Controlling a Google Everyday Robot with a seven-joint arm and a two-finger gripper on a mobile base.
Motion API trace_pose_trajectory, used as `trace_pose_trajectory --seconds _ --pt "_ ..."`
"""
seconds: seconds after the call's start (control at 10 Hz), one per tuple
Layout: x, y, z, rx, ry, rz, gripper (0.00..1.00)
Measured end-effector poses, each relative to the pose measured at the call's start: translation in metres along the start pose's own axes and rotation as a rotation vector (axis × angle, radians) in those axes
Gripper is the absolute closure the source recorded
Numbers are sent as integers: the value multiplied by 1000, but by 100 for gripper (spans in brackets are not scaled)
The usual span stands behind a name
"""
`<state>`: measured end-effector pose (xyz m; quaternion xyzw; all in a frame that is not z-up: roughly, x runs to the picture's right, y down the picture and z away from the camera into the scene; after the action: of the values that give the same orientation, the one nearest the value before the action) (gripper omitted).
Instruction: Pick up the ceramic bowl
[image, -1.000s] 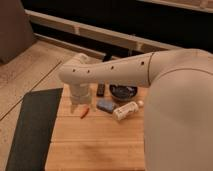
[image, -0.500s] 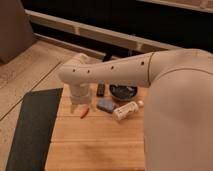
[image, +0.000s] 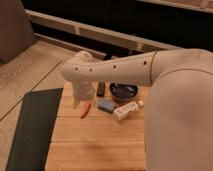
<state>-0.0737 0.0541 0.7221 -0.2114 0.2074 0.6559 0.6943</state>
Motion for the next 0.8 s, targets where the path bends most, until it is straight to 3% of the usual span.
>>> trace_pose_trajectory --seconds 0.4,0.5,0.8 --pt "-80 -77 -50 8 -221 36 35" --pt "-88 -96 -59 17 -248 58 35" --pt "-86 -89 -58 9 -241 52 35"
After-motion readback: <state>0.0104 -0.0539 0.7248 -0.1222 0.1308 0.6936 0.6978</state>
